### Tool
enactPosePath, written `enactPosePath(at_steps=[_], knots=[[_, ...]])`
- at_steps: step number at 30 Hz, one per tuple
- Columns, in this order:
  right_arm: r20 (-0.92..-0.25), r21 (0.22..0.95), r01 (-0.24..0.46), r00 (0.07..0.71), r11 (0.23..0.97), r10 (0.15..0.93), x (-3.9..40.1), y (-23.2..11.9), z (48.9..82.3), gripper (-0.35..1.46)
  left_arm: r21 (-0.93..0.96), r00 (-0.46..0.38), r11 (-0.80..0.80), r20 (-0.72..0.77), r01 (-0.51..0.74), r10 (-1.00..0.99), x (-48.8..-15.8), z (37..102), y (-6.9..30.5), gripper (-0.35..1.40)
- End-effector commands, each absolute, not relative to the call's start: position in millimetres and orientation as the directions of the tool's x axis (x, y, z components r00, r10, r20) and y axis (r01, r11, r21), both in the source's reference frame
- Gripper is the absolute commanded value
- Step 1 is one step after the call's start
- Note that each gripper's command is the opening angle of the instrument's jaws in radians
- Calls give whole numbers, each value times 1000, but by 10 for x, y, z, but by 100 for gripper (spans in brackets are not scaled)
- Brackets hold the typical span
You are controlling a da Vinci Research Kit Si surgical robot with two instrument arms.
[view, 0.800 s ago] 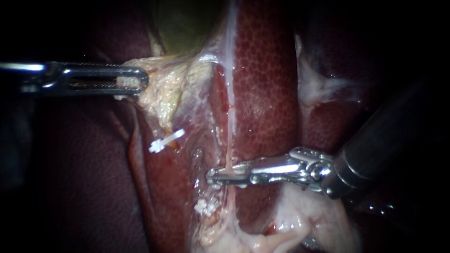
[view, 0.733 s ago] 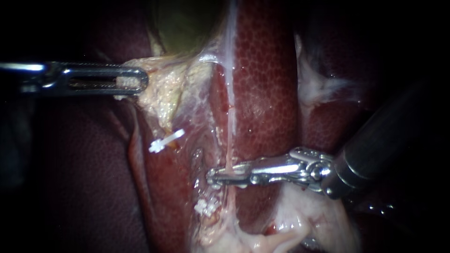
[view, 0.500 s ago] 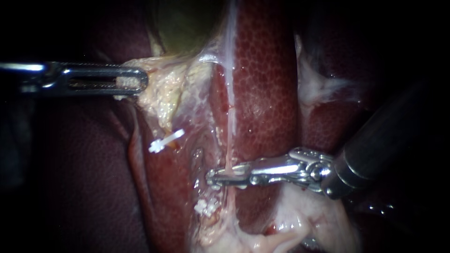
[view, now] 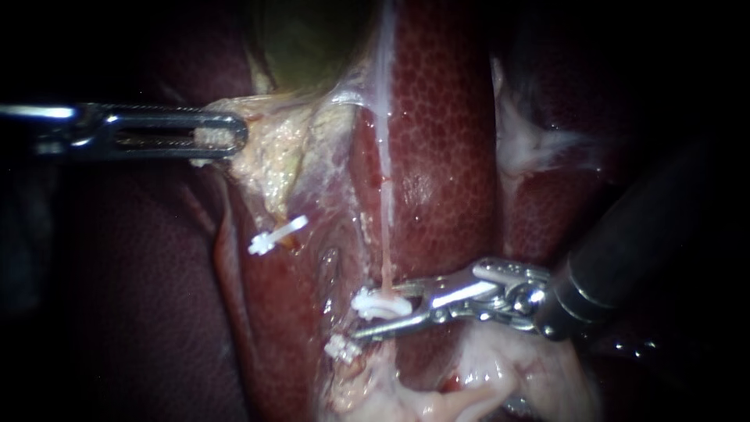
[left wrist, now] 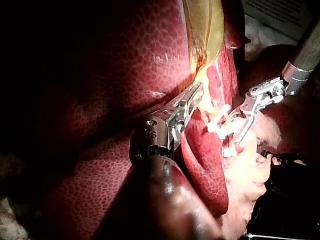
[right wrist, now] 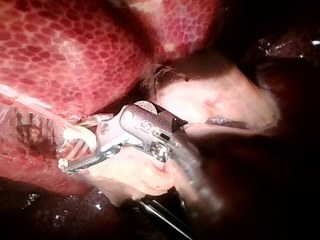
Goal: Going back second clip right tube
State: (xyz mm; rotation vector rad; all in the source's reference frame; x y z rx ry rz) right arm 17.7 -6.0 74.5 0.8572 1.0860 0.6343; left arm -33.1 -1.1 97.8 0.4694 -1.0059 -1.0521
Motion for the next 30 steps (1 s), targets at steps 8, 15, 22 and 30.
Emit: enactPosePath(at_steps=[8, 15, 22, 30], knots=[[-588, 778, 6, 357, 628, 725, 159, -53, 753, 60, 740, 132, 456, 455, 495, -881, -331, 978, -12, -30], [-621, 752, 24, 358, 658, 697, 142, -46, 750, 60, 739, 132, 457, 456, 495, -880, -330, 978, -12, -30], [-623, 752, 30, 359, 659, 695, 135, -44, 741, 60, 739, 132, 457, 456, 495, -880, -330, 978, -12, -30], [-627, 750, 36, 360, 661, 691, 131, -43, 735, 60, 740, 132, 457, 456, 494, -880, -329, 978, -12, -30]])
